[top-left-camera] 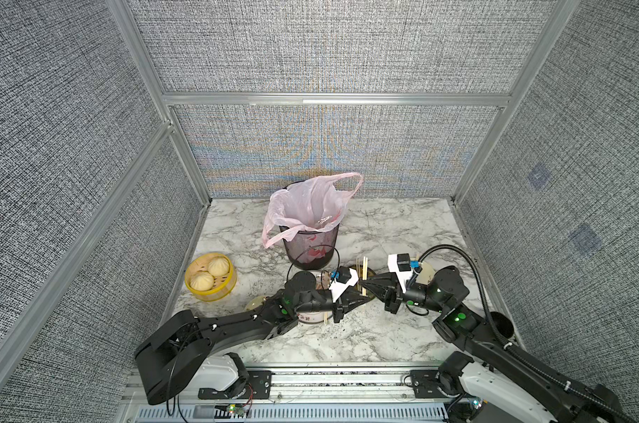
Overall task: Remove the packaging of disposable chopsticks
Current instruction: Remove the packet bag from the disposable chopsticks, then place the packet bag in the trash bin.
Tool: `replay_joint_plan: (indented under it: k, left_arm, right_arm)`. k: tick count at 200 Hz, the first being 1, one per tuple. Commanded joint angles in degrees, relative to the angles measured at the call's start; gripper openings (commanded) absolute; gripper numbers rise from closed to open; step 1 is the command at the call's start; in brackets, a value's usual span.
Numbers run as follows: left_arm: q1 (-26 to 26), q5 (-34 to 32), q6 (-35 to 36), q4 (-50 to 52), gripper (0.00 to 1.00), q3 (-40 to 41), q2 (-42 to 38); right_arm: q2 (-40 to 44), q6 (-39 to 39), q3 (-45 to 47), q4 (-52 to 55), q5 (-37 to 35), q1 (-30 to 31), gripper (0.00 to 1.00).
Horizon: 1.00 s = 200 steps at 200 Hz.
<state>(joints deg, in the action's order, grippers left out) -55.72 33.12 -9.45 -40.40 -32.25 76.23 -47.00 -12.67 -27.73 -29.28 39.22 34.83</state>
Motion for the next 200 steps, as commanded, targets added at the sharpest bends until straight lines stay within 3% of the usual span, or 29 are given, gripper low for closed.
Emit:
replay_joint_plan:
  k: [1, 73, 94, 115, 154, 173, 200]
  left_arm:
    - [-0.3, 3.6, 1.9, 10.7, 0.09, 0.5, 0.5]
    - [-0.4, 4.0, 1.9, 11.1, 0.09, 0.1, 2.1]
    - [-0.3, 1.6, 2.4, 12.1, 0.0, 0.4, 0.0]
    - [-0.2, -7.8, 3.2, 16.9, 0.0, 0.2, -7.0]
    - [0.8, -36.9, 7.9, 30.5, 0.0, -8.0, -19.8]
    - [3.8, -47.9, 9.6, 36.7, 0.0, -17.6, -16.0]
    - [11.7, -48.5, 8.1, 46.5, 0.0, -34.5, -3.4]
  right_arm:
    - [0.7, -1.4, -1.6, -10.8, -2.3, -0.2, 0.0]
    - [3.1, -1.4, -2.0, -9.6, -3.0, -1.3, 0.0]
    - [4.5, -1.1, -1.9, -7.6, -4.6, -1.7, 0.0]
    - [8.6, 0.0, -0.4, -3.2, -9.1, -1.7, 0.0]
    - [13.4, 0.6, 2.7, 4.1, -13.5, -1.6, 0.0]
    - [12.0, 1.0, 2.9, 5.8, -13.0, -1.7, 0.0]
    - [9.3, 2.1, 1.6, 8.8, -12.4, -1.7, 0.0]
